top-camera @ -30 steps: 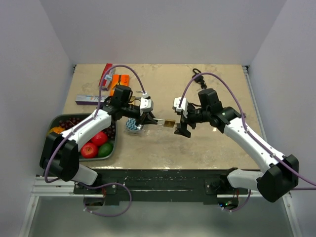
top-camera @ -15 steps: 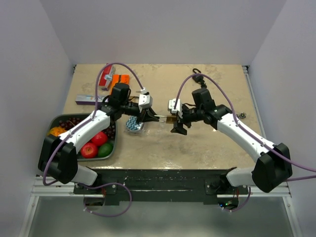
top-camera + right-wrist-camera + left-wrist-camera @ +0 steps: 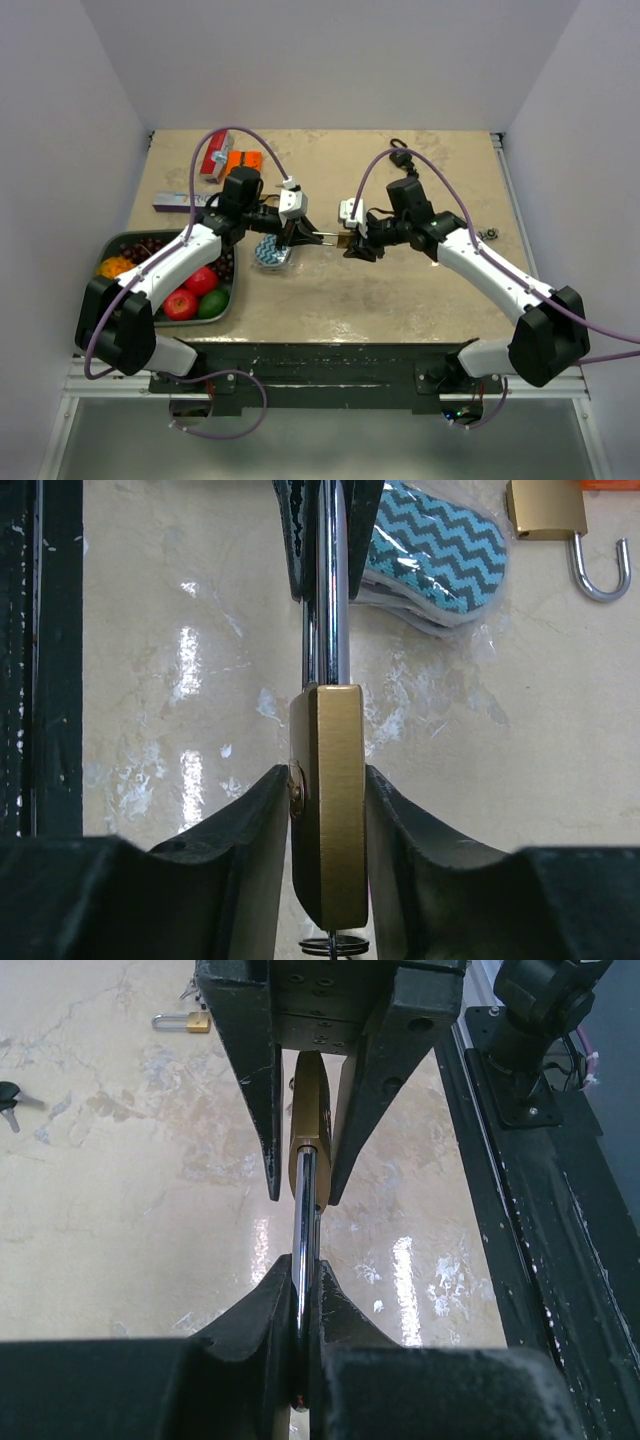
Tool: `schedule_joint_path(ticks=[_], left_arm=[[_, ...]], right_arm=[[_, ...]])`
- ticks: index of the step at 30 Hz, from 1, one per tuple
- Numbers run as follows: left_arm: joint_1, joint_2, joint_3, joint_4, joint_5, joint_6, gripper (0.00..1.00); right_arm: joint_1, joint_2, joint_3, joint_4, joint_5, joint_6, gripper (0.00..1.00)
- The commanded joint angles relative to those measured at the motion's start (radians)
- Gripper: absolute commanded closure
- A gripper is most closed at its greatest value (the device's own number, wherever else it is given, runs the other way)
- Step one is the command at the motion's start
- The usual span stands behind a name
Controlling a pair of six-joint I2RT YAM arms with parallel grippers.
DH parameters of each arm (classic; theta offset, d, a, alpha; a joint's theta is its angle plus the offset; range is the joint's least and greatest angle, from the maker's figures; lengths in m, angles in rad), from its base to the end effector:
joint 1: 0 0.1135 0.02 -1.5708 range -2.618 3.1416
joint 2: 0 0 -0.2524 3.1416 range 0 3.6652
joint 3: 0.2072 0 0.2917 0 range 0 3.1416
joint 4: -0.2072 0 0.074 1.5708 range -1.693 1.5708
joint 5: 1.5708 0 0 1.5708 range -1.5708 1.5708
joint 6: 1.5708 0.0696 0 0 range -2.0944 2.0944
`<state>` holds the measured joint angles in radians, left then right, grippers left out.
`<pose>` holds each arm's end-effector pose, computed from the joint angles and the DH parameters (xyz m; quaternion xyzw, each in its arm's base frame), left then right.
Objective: Lock with the key
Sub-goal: Lock the lock.
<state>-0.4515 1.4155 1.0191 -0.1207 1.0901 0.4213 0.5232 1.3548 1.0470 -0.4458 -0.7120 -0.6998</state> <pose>0.2968 -0.2125 0.2555 0.5487 0.5597 -0.4546 0.4231 0.2792 0.2135 0.2440 -0.6072 0.6248 0.2857 0.3992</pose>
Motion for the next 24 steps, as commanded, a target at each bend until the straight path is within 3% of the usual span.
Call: schedule_joint_path(ticks=[1,5,9,10,13,14,15,16,17,22,24], left_arm=[[0.004,-0.036,0.035,0.058,0.076,0.027,1.0],[0.005,-0.029,0.035,0.032,0.085,0.054,1.0],[0.005,-0.027,0.038,0.021,0.091,0.062,1.0],[0.005,-0.027,0.038,0.023,0.091,0.063,1.0],[0.005,-0.027,0.038,0.02,0.085,0.06,1.0],[0.005,-0.029,0.036,0.018,0.077,0.06,0.96],[0.008,-0.03,0.033,0.009,0.074,0.068,0.84],[0.013,-0.03,0.032,-0.005,0.07,0.08,0.6],[0.019,-0.036,0.029,-0.022,0.061,0.1,0.54],[0.06,-0.038,0.024,-0.213,0.028,0.338,0.38],[0.063,-0.036,0.029,-0.256,0.019,0.385,0.38]], right_arm=[[0.003,-0.037,0.03,0.05,-0.047,0.014,0.65],[0.004,-0.065,0.022,0.064,-0.073,0.01,0.71],[0.003,-0.082,0.013,0.087,-0.092,0.022,0.91],[0.003,-0.082,0.013,0.087,-0.093,0.026,1.0],[0.004,-0.083,0.024,0.088,-0.104,0.043,1.0],[0.003,-0.085,0.027,0.088,-0.11,0.058,1.0],[0.004,-0.088,0.028,0.093,-0.112,0.071,1.0],[0.003,-0.088,0.033,0.093,-0.116,0.078,1.0],[0.003,-0.089,0.038,0.091,-0.124,0.097,1.0],[0.003,-0.092,0.038,0.078,-0.124,0.125,1.0],[0.003,-0.097,0.031,0.079,-0.126,0.128,1.0]])
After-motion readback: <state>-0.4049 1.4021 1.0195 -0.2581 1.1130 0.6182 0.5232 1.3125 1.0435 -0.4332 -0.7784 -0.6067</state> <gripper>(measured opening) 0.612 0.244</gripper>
